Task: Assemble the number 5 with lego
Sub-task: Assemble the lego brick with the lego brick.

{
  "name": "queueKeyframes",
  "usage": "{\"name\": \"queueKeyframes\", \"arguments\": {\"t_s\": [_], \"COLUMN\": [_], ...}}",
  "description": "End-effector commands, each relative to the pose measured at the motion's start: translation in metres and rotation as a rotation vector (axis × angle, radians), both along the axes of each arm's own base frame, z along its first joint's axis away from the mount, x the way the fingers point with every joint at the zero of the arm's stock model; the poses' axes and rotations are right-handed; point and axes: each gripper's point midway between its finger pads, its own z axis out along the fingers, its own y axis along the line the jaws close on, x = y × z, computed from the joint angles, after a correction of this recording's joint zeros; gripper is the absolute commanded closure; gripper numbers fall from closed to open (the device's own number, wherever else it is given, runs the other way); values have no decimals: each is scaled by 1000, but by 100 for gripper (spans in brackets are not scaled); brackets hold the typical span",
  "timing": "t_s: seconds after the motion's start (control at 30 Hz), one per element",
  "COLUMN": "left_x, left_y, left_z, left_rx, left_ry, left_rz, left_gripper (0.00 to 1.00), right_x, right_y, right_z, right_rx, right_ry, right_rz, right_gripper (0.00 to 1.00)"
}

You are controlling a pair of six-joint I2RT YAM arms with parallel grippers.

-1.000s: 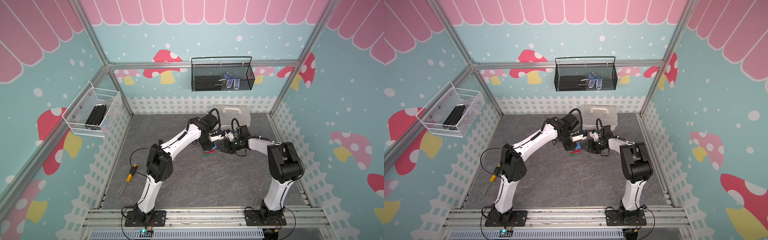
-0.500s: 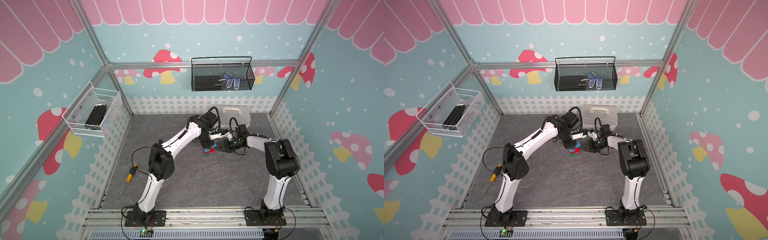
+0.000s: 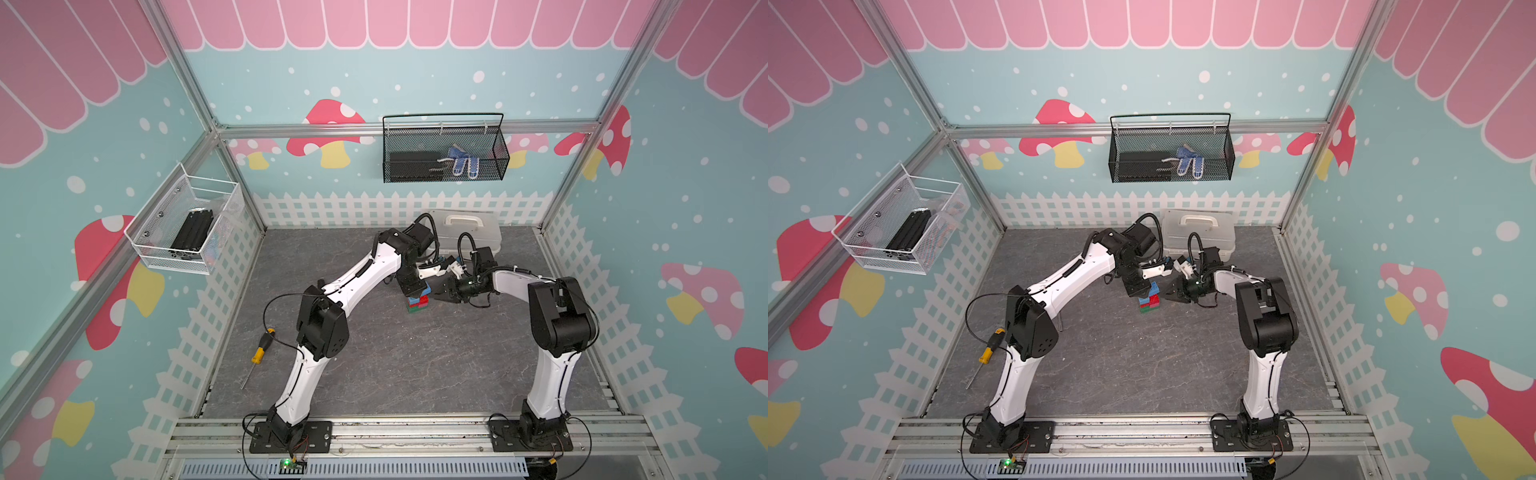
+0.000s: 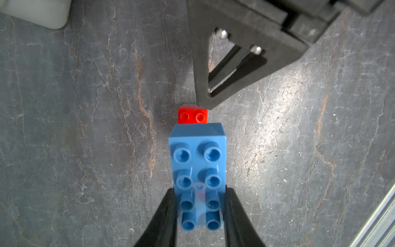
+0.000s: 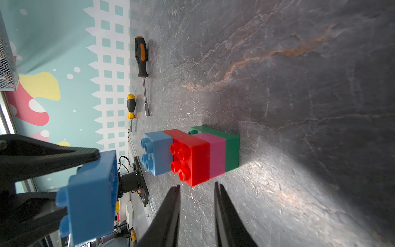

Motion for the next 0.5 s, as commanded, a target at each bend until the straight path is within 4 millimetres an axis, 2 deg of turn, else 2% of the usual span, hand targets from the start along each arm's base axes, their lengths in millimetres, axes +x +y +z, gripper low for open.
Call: {"name": "queueKeyframes", "arguments": {"t_s": [0.0, 0.47], "left_x": [2, 8], "left_y": [1, 8], "left_z": [-3, -5], "left_rx": [12, 32], "left_ry": [6, -3], "left_rz": [-30, -25], "left_gripper": [100, 100], "right_x": [2, 5], "right_y": [4, 17], "right_z": [2, -2], "right_rx": [23, -5], "right_ry": [-11, -4], "right_rz": [32, 81], "right_gripper": [71, 66]}}
